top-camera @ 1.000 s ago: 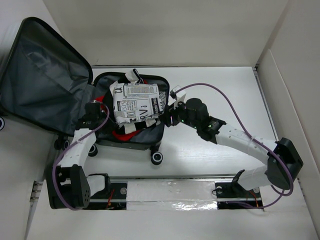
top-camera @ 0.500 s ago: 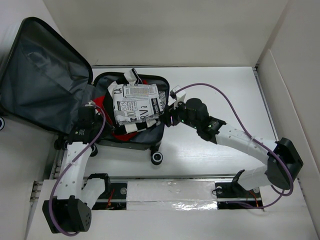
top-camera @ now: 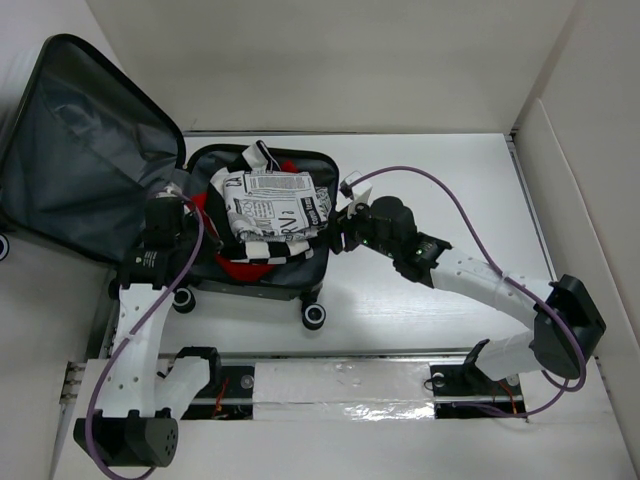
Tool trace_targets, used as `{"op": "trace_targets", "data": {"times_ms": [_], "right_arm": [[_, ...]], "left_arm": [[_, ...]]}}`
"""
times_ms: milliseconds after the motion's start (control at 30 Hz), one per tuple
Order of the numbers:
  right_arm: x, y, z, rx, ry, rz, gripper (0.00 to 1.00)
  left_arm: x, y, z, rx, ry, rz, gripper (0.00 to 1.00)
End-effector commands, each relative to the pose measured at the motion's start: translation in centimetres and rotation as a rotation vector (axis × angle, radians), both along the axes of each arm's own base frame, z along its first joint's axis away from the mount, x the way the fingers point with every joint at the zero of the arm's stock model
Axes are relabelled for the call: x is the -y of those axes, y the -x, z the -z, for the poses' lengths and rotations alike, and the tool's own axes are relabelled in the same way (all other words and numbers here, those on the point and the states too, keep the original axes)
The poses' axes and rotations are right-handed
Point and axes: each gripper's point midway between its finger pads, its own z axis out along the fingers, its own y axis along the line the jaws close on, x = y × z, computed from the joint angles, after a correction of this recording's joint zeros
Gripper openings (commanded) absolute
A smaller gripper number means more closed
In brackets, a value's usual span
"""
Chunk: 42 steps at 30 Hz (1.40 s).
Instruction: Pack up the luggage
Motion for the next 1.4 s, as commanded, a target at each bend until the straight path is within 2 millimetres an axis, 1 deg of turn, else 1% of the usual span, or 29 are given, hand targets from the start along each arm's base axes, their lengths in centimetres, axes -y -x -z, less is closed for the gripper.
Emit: {"op": "trace_targets", "data": {"times_ms": [0, 33, 100, 200, 267, 367, 400, 433, 500, 533, 567, 600, 633, 667, 733, 767, 800, 833, 867, 933, 1000, 1033, 1067, 1133, 1167, 1200, 1267, 1333, 1367], "right_arm": [[-0.4, -0.5, -1.3, 0.042, -0.011, 0.011, 0.58], [-0.4, -0.5, -1.3, 0.042, -0.011, 0.011, 0.59], [-0.4, -0.6, -1.3, 0.042, -0.011, 0.011, 0.60], [-0.8, -0.7, -0.8, 0.032, -0.007, 0.003, 0.64], [-1.1, -0.6, -0.4, 0.021, -0.002, -0.013, 0.64], [-1.1, -0.6, -0.6, 0.026, -0.004, -0.012, 0.60], [-1.0, -0.5, -0.6, 0.029, -0.003, -0.011, 0.55], [-0.8, -0.5, -0.6, 0.028, -0.002, -0.005, 0.42], [-0.7, -0.4, -0.7, 0.033, -0.002, -0.008, 0.22], [-0.8, -0.4, -0.9, 0.034, -0.003, -0.015, 0.08], [-0.9, -0.2, -0.9, 0.033, -0.003, -0.025, 0.03], [-0.9, 0.0, -1.2, 0.033, -0.005, -0.031, 0.01], [-0.9, 0.1, -1.6, 0.037, -0.012, -0.038, 0.00], [-0.9, 0.4, -1.9, 0.041, -0.019, -0.050, 0.01], [-0.7, 1.3, -3.1, 0.059, -0.036, -0.067, 0.01], [-0.5, 1.6, -2.9, 0.059, -0.030, -0.071, 0.01], [-0.3, 1.8, -3.3, 0.067, -0.039, -0.073, 0.01], [-0.2, 2.1, -3.8, 0.079, -0.053, -0.079, 0.02], [-0.2, 2.4, -3.3, 0.072, -0.054, -0.090, 0.03], [-0.2, 2.6, -3.3, 0.068, -0.055, -0.099, 0.05], [-0.2, 2.9, -3.4, 0.069, -0.057, -0.114, 0.06], [-0.2, 3.0, -3.7, 0.075, -0.064, -0.117, 0.07], [-0.1, 3.0, -3.6, 0.076, -0.063, -0.114, 0.07], [0.1, 3.1, -3.5, 0.076, -0.061, -0.113, 0.09], [0.1, 3.1, -3.2, 0.077, -0.053, -0.116, 0.10], [0.0, 3.0, -2.9, 0.074, -0.045, -0.117, 0.11], [-0.1, 2.9, -2.7, 0.074, -0.032, -0.124, 0.11], [-0.5, 3.0, -2.2, 0.066, -0.022, -0.142, 0.10], [-0.7, 3.2, -2.0, 0.065, -0.016, -0.162, 0.10]], "left_arm": [[0.1, 0.9, 2.2, -0.063, -0.009, 0.020, 0.00], [-0.1, 1.1, 3.1, -0.072, -0.018, 0.011, 0.00], [-1.3, 1.3, 3.1, -0.054, -0.064, -0.033, 0.00], [-3.0, 1.2, 2.8, -0.039, -0.149, -0.095, 0.33], [-3.1, 0.6, 3.1, -0.035, -0.153, -0.100, 0.55], [-2.0, -0.7, 3.7, -0.016, -0.101, -0.072, 0.61], [-1.9, -1.0, 3.8, -0.007, -0.098, -0.070, 0.61], [-2.0, -1.7, 3.2, 0.022, -0.100, -0.078, 0.59], [-3.0, -2.5, 2.6, 0.047, -0.124, -0.132, 0.54], [-3.1, -3.2, 1.3, 0.091, -0.119, -0.152, 0.51], [-3.7, -3.4, -0.3, 0.151, -0.117, -0.194, 0.44], [-4.0, -3.6, -1.7, 0.204, -0.100, -0.228, 0.38], [-4.4, -4.2, -4.0, 0.302, -0.096, -0.259, 0.34], [-6.0, -3.6, -6.0, 0.386, -0.127, -0.341, 0.28], [-7.7, -2.9, -8.0, 0.477, -0.165, -0.427, 0.18], [-10.2, -1.5, -9.3, 0.519, -0.233, -0.561, 0.05], [-11.6, -0.7, -9.6, 0.526, -0.272, -0.634, 0.00], [-12.7, 0.3, -9.1, 0.512, -0.275, -0.713, 0.00], [-14.0, 1.6, -9.4, 0.520, -0.298, -0.803, 0.00], [-14.5, 2.5, -9.7, 0.523, -0.313, -0.840, 0.00], [-16.0, 3.9, -9.6, 0.494, -0.389, -0.922, 0.00], [-16.6, 4.2, -8.5, 0.442, -0.426, -0.958, 0.12], [-17.7, 5.2, -8.2, 0.407, -0.493, -1.024, 0.22], [-18.3, 5.8, -6.7, 0.326, -0.556, -1.048, 0.41], [-18.9, 6.1, -6.4, 0.310, -0.581, -1.095, 0.60], [-19.5, 6.4, -6.0, 0.287, -0.620, -1.108, 0.68], [-19.9, 5.6, -5.7, 0.287, -0.648, -1.097, 0.73], [-21.8, 6.2, -5.7, 0.235, -0.689, -1.171, 0.73], [-22.4, 5.7, -4.7, 0.155, -0.683, -1.158, 0.73]]}}
